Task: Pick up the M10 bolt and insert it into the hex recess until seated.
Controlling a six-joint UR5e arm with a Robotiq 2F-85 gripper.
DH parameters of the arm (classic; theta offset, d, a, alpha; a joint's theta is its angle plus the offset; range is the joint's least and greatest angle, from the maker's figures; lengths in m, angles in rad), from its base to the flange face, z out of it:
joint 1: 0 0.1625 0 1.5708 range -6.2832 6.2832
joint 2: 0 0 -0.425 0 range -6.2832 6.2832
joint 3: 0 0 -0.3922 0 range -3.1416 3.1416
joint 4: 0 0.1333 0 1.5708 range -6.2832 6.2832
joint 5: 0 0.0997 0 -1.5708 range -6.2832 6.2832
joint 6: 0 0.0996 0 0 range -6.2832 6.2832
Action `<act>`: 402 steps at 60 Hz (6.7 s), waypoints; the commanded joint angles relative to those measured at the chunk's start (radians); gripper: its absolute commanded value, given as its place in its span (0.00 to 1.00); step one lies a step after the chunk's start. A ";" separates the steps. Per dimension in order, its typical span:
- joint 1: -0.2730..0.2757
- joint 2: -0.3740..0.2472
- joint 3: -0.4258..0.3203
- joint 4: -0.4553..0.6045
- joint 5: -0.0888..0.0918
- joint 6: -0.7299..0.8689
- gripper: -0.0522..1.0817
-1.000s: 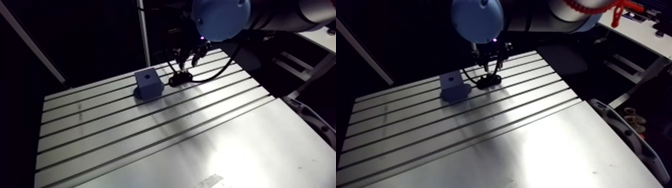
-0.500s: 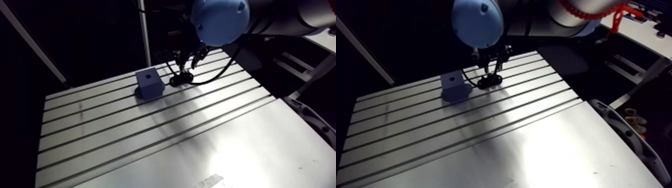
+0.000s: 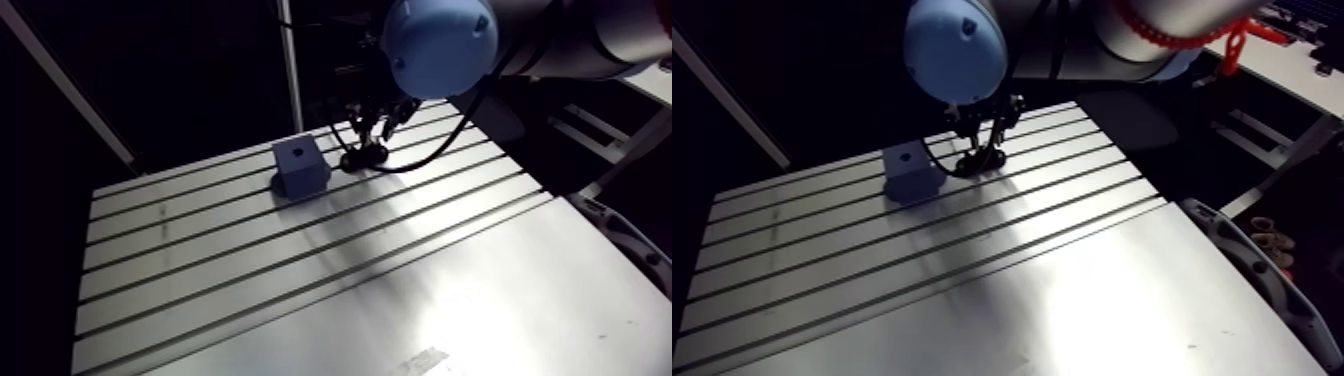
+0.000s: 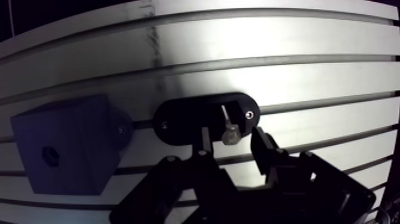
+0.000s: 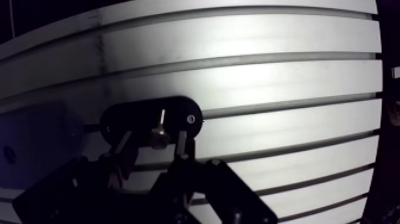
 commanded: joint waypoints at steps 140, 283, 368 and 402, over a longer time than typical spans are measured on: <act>0.000 0.007 0.003 -0.009 -0.001 -0.008 0.61; 0.001 -0.005 -0.012 -0.006 0.007 -0.013 0.73; 0.197 -0.082 -0.384 0.700 -0.057 0.156 0.76; 0.271 0.004 -0.445 0.690 -0.094 0.184 0.76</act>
